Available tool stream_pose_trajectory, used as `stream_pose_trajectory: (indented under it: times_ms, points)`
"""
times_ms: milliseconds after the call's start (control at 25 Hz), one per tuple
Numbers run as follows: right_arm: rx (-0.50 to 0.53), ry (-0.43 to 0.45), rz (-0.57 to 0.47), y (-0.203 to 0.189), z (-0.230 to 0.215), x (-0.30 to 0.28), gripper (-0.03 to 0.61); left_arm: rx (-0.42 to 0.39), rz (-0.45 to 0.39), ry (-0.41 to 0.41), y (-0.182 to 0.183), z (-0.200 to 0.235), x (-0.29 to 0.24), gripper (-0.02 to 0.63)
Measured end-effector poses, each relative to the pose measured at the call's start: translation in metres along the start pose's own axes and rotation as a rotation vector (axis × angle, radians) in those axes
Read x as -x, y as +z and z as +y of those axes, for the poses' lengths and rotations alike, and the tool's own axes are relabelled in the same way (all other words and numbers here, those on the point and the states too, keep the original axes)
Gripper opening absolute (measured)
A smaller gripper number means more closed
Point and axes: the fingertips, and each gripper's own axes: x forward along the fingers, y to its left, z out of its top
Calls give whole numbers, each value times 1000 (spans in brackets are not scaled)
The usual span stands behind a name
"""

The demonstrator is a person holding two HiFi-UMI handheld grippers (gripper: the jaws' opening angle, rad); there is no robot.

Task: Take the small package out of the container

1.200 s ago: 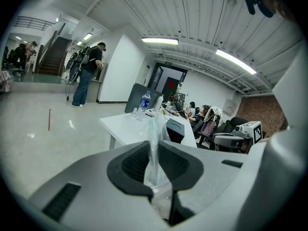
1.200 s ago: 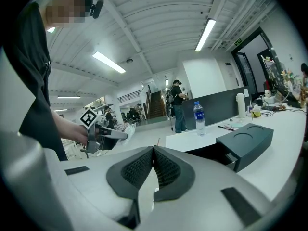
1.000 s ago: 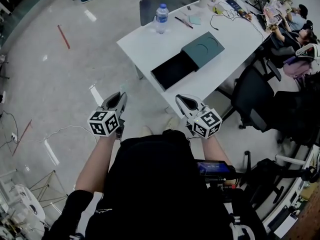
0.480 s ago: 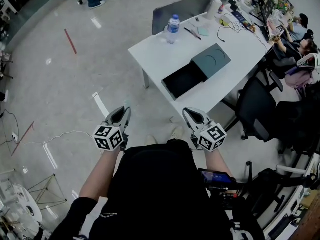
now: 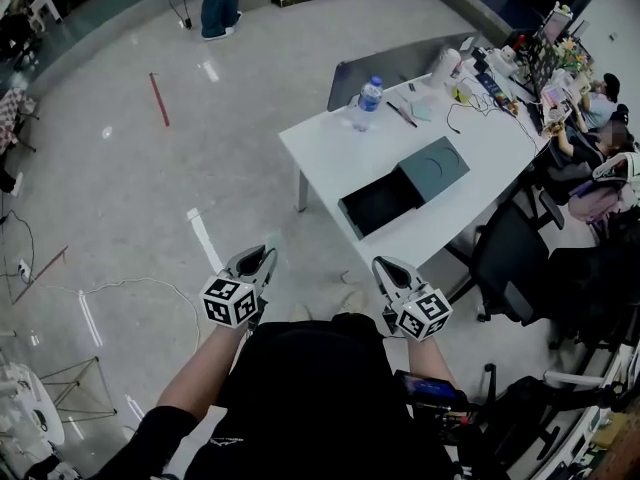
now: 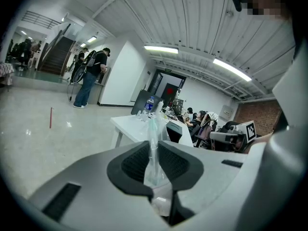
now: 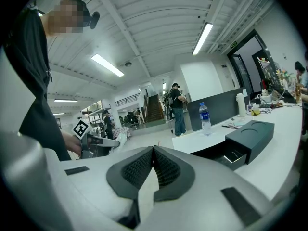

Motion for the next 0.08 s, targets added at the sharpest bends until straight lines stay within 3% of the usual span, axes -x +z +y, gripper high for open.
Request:
stream_pose_trajectory:
  times_ms: [80]
  points:
    - [-2, -3, 2, 0, 3, 0, 26, -1, 5, -1, -1, 1, 2, 64]
